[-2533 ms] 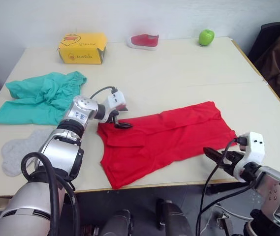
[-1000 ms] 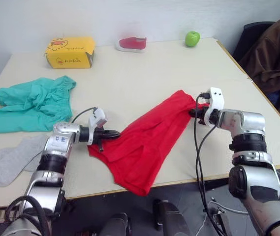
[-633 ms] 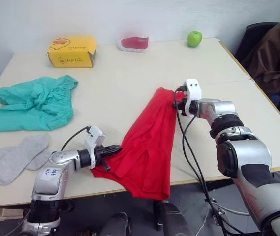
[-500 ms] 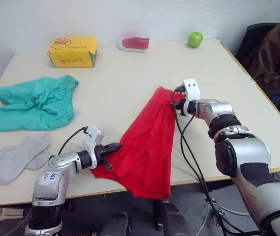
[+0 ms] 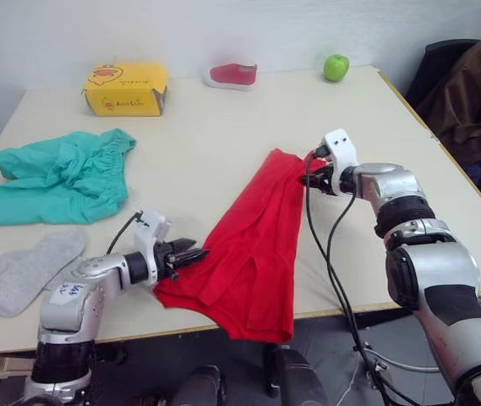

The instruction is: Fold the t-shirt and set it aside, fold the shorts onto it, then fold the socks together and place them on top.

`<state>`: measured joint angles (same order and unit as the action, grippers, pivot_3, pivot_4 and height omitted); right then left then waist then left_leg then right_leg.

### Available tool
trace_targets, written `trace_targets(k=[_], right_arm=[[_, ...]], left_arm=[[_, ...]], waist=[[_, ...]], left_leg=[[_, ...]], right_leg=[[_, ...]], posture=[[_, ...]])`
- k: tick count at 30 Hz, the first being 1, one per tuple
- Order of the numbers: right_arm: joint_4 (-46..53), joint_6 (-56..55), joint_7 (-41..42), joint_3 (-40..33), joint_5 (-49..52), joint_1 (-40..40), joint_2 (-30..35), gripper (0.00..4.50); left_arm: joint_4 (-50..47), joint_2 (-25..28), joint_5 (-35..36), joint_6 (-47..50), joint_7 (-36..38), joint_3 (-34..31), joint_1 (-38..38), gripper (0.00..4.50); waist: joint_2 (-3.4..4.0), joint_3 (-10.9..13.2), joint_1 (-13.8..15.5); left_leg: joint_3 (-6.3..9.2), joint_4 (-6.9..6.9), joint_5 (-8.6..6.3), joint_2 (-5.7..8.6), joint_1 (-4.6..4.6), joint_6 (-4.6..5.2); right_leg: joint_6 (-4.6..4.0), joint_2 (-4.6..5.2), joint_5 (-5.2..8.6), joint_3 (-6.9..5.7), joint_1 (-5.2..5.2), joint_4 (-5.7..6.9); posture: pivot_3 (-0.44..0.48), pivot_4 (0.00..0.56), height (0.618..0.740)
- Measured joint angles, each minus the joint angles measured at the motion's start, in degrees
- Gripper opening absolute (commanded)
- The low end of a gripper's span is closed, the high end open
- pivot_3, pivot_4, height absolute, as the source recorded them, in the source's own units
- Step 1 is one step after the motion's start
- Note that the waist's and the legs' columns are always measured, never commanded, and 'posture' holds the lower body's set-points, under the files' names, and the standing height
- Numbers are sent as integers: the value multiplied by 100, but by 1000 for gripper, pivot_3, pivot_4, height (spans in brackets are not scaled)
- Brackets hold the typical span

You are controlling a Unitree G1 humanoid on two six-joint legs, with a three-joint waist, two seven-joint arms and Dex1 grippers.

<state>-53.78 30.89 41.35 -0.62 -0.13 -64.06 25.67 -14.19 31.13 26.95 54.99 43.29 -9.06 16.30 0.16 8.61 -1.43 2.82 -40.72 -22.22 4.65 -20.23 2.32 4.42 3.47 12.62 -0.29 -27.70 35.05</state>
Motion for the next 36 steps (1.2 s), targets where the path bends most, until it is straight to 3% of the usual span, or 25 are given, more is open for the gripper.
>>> trace_targets(k=[3, 6, 10, 13, 18, 23, 35, 36], right_arm=[[2117, 1319, 356, -43, 414, 996, 474, 4477], [4427, 3103, 653, -281, 1137, 2149, 1022, 4496], [6578, 5087, 805, -890, 2206, 3161, 1241, 4496], [7437, 5875, 681, -1348, 2722, 3708, 991, 4496], [8345, 6098, 194, -1621, 3449, 4867, 628, 4496], [8638, 6127, -461, -1725, 3750, 5018, 31, 4496], [8735, 6024, -1298, -1743, 4408, 5201, -160, 4500], [8727, 6024, -1335, -1736, 4431, 5192, -164, 4320]], left_arm=[[635, 511, 190, -16, 563, 64, 707, 4394], [1736, 926, 64, -345, 1282, 466, 1770, 4453], [3888, 482, -557, -1277, 1740, 1171, 3369, 4453], [5347, -18, -983, -1944, 1910, 1499, 4089, 4453], [7342, -891, -1748, -3259, 1886, 1858, 4843, 4453], [8353, -1403, -2202, -3997, 1614, 1891, 5208, 4453], [8939, -1995, -2658, -4374, 1057, 1613, 5394, 620], [8940, -2000, -2689, -4380, 1053, 1608, 5394, 316]], waist=[[6, 4, 58], [18, 10, 176], [20, 11, 278], [17, 10, 281], [8, 13, 275], [-4, 14, 252], [-26, 0, 275], [-26, 0, 273]], left_leg=[[21, -3, -1, 0, -10, -1], [31, -5, -2, 2, -15, -3], [32, -22, -2, 4, -10, -1], [31, -20, -2, 5, -9, 0], [24, -20, -3, 9, -14, 1], [20, -20, -2, 5, -6, 0], [22, -19, -3, 5, -2, 2], [21, -18, -3, 5, -2, 2]], right_leg=[[0, 2, 0, -18, 2, -9], [-1, 5, 0, -32, 5, -18], [1, 5, 0, -40, 22, -18], [2, 4, -1, -38, 20, -16], [4, 6, -2, -31, 11, -13], [4, 3, -2, -24, 12, -1], [4, 4, -2, -25, 18, -3], [4, 4, -2, -24, 17, -3]], posture=[[0, 150, 740], [0, 150, 740], [0, 150, 740], [0, 150, 740], [0, 150, 740], [0, 150, 740], [0, 150, 740], [0, 150, 740]])
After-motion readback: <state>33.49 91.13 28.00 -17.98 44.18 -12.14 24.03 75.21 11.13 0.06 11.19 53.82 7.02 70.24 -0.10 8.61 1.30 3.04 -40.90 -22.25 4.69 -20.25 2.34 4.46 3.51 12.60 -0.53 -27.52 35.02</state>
